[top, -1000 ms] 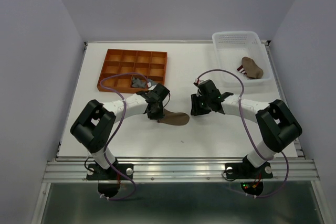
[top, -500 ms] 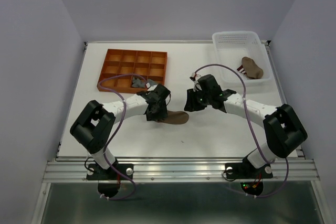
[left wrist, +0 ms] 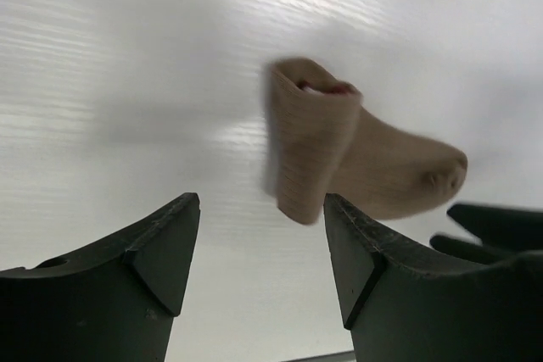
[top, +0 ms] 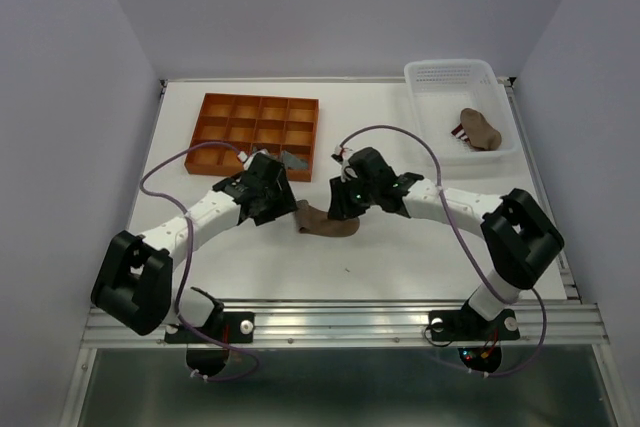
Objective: Roll the socks
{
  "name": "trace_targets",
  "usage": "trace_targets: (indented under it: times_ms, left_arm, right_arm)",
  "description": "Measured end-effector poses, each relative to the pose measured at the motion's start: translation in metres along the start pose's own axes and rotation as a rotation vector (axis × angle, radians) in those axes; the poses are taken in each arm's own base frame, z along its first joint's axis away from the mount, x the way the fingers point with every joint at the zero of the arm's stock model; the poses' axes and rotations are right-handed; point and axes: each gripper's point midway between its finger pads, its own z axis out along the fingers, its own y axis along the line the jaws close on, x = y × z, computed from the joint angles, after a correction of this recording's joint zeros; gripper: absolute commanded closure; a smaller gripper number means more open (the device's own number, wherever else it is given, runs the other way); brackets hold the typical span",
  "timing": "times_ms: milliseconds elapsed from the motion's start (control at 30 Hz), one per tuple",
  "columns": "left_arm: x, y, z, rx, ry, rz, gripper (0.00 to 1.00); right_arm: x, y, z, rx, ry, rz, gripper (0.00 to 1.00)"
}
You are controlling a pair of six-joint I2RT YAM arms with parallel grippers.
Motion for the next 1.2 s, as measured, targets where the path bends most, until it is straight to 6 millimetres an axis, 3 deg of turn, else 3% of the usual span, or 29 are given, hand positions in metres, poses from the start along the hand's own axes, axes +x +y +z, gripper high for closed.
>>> trace_targets:
  times_ms: [200, 400, 700, 867, 1200]
  left_arm:
    - [-0.027, 0.044, 0.010, -0.058, -0.036, -0.149, 0.29]
    - [-0.041, 0.074, 0.009, -0.083, -0.066, -0.252, 0.29]
    - [-0.057, 0.087, -0.005, -0.066, -0.136, -0.292, 0.29]
    - [-0.053, 0.088, -0.003, -0.056, -0.121, -0.289, 0.29]
    - [-0.051, 0.082, 0.003, -0.025, -0.098, -0.283, 0.29]
  right_arm:
    - [-0.012, 0.057, 0.030, -0.004, -0.027, -0.140, 0.65]
    - [-0.022, 0.084, 0.066, 0.077, -0.058, -0.236, 0.65]
    - [-0.013, 0.066, 0.094, 0.289, -0.032, -0.316, 0.64]
    - [-0.007, 0.053, 0.091, 0.384, -0.017, -0.352, 0.62]
    - [-0.008, 0.047, 0.085, 0.466, -0.030, -0.410, 0.62]
